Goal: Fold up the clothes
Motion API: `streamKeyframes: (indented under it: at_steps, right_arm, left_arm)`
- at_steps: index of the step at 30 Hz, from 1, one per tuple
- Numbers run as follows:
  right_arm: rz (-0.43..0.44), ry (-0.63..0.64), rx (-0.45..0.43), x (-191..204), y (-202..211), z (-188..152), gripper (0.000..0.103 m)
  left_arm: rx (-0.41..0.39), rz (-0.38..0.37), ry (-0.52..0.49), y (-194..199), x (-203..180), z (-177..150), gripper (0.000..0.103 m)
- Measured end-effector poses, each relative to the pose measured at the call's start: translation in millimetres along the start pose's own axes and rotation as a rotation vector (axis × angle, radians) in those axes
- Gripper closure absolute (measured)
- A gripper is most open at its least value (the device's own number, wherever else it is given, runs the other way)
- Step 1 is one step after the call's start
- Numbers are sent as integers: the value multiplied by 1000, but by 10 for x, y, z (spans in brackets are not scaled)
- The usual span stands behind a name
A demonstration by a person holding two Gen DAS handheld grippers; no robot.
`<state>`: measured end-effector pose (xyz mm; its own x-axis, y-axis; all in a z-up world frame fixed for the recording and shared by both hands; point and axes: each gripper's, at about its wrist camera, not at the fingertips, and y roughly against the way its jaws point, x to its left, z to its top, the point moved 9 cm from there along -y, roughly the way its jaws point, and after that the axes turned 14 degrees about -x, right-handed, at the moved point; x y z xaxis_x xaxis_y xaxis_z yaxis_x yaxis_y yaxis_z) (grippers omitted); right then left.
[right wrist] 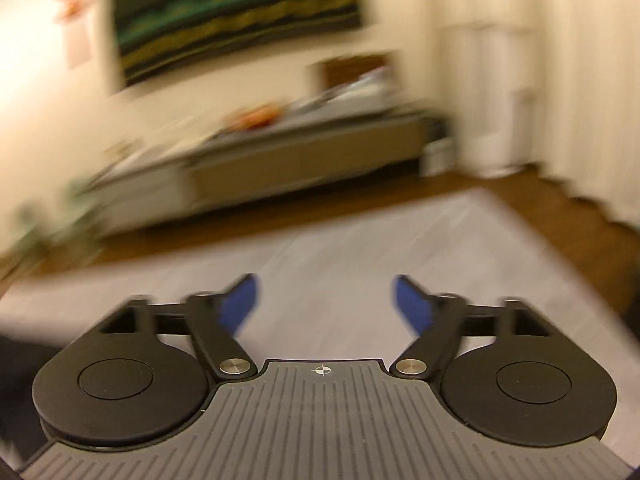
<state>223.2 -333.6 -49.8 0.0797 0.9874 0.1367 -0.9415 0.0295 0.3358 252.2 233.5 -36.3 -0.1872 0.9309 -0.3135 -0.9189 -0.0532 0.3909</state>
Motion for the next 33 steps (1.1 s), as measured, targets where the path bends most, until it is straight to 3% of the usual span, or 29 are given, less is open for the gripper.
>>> streamKeyframes:
  at_steps: [2, 5, 7, 10, 12, 13, 14, 16, 19, 21, 23, 24, 25, 26, 27, 30, 33]
  right_arm:
    - [72, 156, 112, 193, 117, -524, 12]
    - [53, 376, 177, 388, 6, -871, 6]
    - [-28, 390, 220, 313, -166, -983, 9]
    - [-85, 289, 290, 84, -287, -1152, 19]
    - [-90, 199, 291, -34, -273, -1129, 56]
    - [-100, 218, 270, -57, -273, -1048, 91]
    - [-114, 278, 235, -57, -277, -921, 98]
    - [-141, 397, 163, -49, -281, -661, 99]
    - [-194, 599, 37, 2, -258, -178, 99]
    - [-249, 781, -82, 125, -226, 342, 99]
    - [-293, 934, -137, 282, -319, 722, 94]
    - [-315, 1007, -157, 364, -376, 897, 87]
    - [-334, 1048, -134, 362, -517, 963, 53]
    - [-348, 1032, -78, 277, -681, 925, 22]
    - [-360, 995, -21, 177, -827, 866, 17]
    - [-337, 672, 57, -44, -929, 618, 22]
    - [-182, 274, 139, -134, -867, 75, 20]
  left_arm:
    - [-1, 25, -13, 168, 204, -207, 49]
    - [13, 43, -32, 320, 390, -370, 47]
    - [22, 45, -46, 367, 442, -392, 44]
    - [22, 48, -58, 320, 467, -378, 41]
    - [32, 39, -48, 252, 438, -398, 40]
    - [41, 28, -44, 197, 397, -406, 40]
    - [42, 9, -71, 153, 331, -400, 40]
    - [44, -30, -124, 66, 198, -389, 40]
    - [22, -57, -235, -105, 45, -335, 40]
    - [23, -52, -242, -238, 35, -324, 40]
    - [39, -51, -221, -341, 48, -340, 40]
    - [44, -51, -218, -378, 51, -355, 40]
    - [49, -50, -217, -413, 55, -370, 40]
    - [52, -42, -227, -417, 64, -383, 40]
    - [54, -35, -236, -420, 74, -394, 40]
    - [42, -40, -215, -399, 87, -330, 39]
    - [36, -63, -235, -462, 39, -310, 31]
